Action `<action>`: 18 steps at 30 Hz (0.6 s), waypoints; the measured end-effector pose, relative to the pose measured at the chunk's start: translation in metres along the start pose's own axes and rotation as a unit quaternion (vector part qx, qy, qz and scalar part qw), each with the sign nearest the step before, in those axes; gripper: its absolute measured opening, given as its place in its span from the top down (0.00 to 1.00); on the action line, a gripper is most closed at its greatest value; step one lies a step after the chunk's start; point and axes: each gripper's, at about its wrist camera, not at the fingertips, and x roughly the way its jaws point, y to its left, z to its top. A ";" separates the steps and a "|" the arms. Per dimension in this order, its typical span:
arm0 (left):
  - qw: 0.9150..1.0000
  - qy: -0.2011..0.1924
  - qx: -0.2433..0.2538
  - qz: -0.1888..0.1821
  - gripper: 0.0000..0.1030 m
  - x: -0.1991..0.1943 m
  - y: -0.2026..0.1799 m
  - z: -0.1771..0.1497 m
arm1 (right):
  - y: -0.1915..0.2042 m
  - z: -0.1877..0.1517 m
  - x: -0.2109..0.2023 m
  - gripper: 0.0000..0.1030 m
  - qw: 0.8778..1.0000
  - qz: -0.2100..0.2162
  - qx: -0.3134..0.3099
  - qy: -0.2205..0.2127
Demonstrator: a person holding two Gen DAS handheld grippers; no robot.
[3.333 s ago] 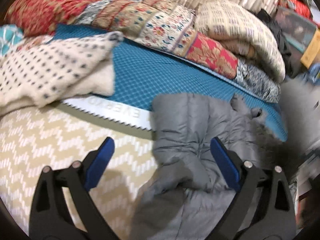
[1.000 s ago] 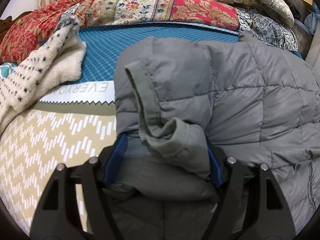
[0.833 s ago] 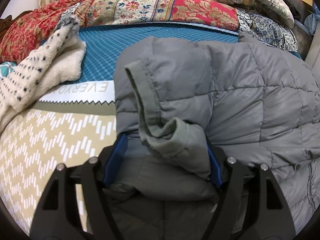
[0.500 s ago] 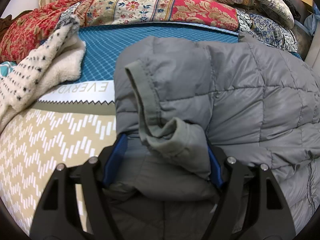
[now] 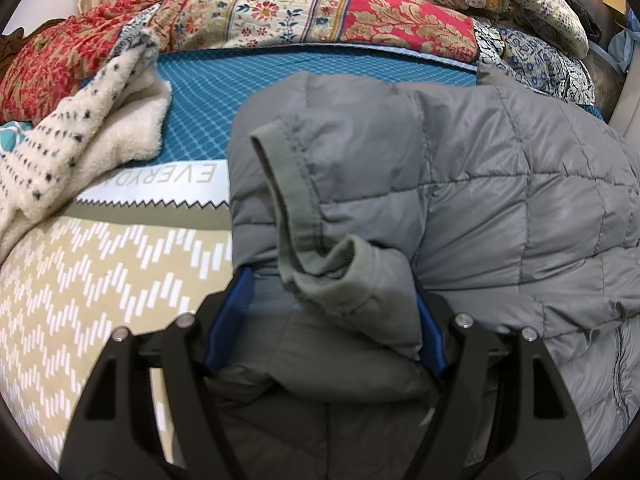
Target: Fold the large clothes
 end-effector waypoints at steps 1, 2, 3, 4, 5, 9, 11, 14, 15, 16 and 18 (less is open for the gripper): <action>1.000 0.000 0.000 0.000 0.31 0.000 0.000 0.000 | 0.000 0.000 0.000 0.82 1.000 0.000 0.000 0.000; 1.000 0.000 -0.001 -0.001 0.31 0.000 0.000 0.000 | 0.000 0.000 0.000 0.82 1.000 0.000 0.000 0.000; 1.000 0.000 -0.001 0.000 0.31 0.000 0.000 0.000 | 0.000 0.000 0.000 0.82 1.000 0.001 0.000 0.000; 1.000 0.000 -0.001 -0.001 0.31 0.000 -0.001 0.000 | 0.000 0.000 0.000 0.82 1.000 0.001 0.000 0.000; 1.000 0.000 -0.001 -0.001 0.31 0.000 -0.002 0.000 | 0.000 0.000 0.000 0.82 1.000 0.001 0.000 0.000; 1.000 0.000 -0.002 -0.001 0.31 0.000 -0.001 0.000 | 0.000 -0.001 0.001 0.82 1.000 0.001 0.000 0.000; 1.000 0.000 -0.002 -0.002 0.30 0.000 -0.001 0.000 | 0.001 -0.001 0.001 0.82 1.000 0.002 0.000 0.000; 1.000 0.000 -0.003 -0.002 0.30 0.000 -0.001 0.000 | 0.001 0.000 0.001 0.82 1.000 0.002 0.000 0.000; 1.000 0.000 -0.003 -0.002 0.30 0.000 -0.001 0.000 | 0.001 0.000 0.001 0.82 1.000 0.002 0.000 0.000; 1.000 0.000 -0.003 -0.002 0.30 0.000 -0.001 0.000 | 0.001 0.000 0.001 0.82 1.000 0.002 0.000 0.000; 1.000 0.001 -0.003 -0.002 0.30 0.000 0.000 0.000 | 0.001 0.000 0.001 0.82 1.000 0.002 0.000 0.000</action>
